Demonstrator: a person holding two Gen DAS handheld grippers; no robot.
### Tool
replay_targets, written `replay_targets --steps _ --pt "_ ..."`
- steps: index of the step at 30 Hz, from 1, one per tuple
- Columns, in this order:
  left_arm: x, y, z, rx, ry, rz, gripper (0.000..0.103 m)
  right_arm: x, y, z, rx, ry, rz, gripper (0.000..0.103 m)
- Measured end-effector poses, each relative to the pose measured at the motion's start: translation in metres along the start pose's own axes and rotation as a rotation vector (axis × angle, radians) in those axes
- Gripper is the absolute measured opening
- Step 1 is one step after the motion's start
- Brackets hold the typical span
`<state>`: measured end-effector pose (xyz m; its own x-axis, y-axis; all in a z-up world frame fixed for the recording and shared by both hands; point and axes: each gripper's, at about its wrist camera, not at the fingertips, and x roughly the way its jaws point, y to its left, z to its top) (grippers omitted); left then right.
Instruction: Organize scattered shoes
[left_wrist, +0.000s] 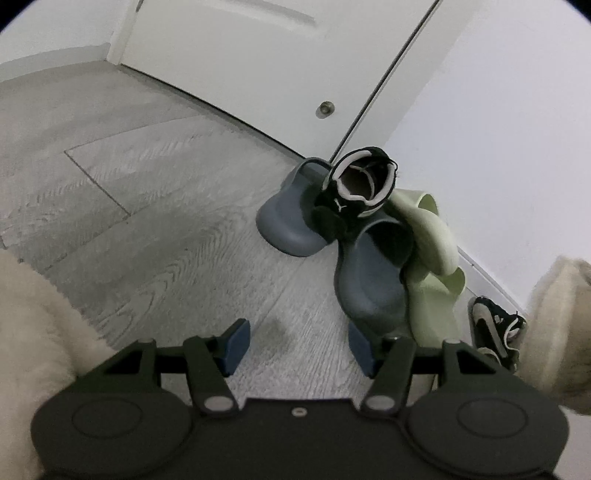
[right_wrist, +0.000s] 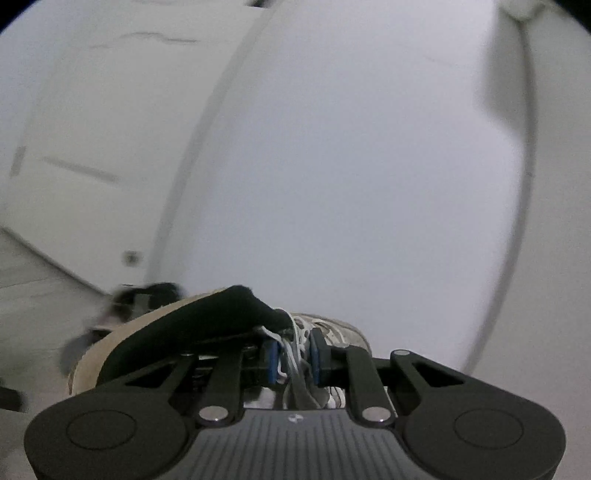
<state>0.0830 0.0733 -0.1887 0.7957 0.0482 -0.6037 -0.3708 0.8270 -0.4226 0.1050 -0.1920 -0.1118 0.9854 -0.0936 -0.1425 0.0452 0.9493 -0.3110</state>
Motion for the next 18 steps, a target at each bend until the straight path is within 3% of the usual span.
replay_targets --steps 4,8,12,14,18 --pt "-0.002 -0.006 -0.003 0.040 -0.018 0.002 0.060 0.008 -0.045 -0.020 0.048 0.090 -0.149 0.020" --pt "-0.001 -0.012 -0.006 0.078 -0.020 0.009 0.060 0.021 -0.074 -0.063 -0.019 0.217 -0.269 0.020" --pt "0.002 -0.016 -0.008 0.104 -0.017 0.021 0.060 0.036 -0.082 -0.109 -0.094 0.331 -0.292 0.020" --pt "0.003 -0.017 -0.008 0.108 -0.014 0.027 0.060 0.047 -0.088 -0.128 -0.076 0.411 -0.272 0.020" --pt "0.007 -0.019 -0.009 0.122 -0.001 0.038 0.060 0.065 -0.092 -0.144 -0.030 0.481 -0.233 0.020"
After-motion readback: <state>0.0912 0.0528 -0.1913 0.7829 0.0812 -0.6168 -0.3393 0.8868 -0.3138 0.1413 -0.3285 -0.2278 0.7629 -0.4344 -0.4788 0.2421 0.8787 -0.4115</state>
